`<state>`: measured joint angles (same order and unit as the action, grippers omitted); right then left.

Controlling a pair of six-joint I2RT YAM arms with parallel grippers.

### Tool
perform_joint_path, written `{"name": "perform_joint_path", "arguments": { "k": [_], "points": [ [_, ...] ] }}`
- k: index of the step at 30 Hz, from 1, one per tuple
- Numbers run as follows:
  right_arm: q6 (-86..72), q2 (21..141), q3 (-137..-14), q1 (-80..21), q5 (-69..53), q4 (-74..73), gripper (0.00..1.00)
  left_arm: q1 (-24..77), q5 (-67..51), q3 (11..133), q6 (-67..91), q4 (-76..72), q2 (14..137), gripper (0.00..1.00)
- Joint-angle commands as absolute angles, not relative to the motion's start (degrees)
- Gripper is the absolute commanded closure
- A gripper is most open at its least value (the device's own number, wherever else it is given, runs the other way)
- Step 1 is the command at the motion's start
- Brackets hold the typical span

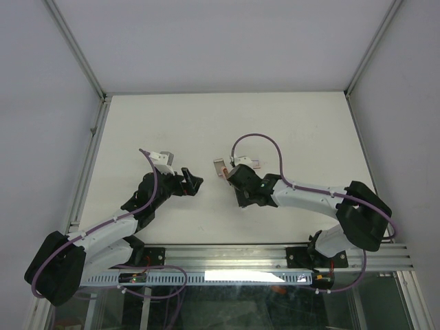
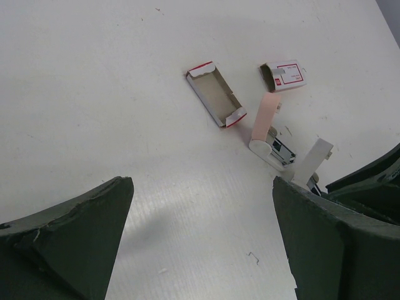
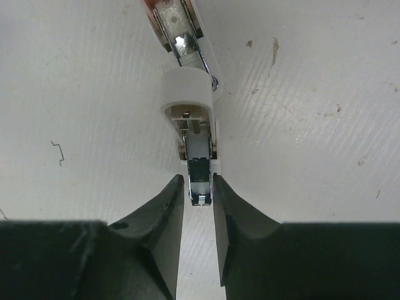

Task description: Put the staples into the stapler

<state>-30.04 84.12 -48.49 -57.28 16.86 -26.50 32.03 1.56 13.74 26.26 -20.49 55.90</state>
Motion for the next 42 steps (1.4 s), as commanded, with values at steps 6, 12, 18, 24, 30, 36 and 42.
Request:
{"name": "perform_joint_path", "arguments": {
  "k": [6,12,18,24,30,36,42],
  "points": [
    [-30.1,81.9,-51.1,-57.7,18.1,-26.4,0.68,31.9,2.6,14.2,24.8,-21.9,54.9,0.01],
    [-30.1,80.1,-50.6,-57.7,18.2,-25.1,0.71,31.9,2.8,14.0,24.8,-22.0,54.8,0.01],
    [-30.2,81.9,-50.3,-57.7,18.4,-25.0,0.81,31.9,2.8,14.0,24.9,-22.0,54.9,0.01],
    [-30.4,82.9,-49.5,-57.7,17.2,-23.1,0.86,31.9,2.7,14.0,24.9,-22.1,55.1,0.01],
    [-30.4,84.9,-49.4,-57.6,17.0,-22.8,0.91,31.9,2.6,14.1,24.9,-22.1,55.3,0.01],
    [-30.9,85.2,-49.1,-57.6,17.0,-22.9,0.92,31.9,2.7,14.0,24.8,-22.1,55.3,0.01],
    [-30.6,84.2,-49.6,-57.5,17.0,-23.0,0.91,31.9,2.7,14.0,24.9,-22.1,55.1,0.01]
  ]
}}
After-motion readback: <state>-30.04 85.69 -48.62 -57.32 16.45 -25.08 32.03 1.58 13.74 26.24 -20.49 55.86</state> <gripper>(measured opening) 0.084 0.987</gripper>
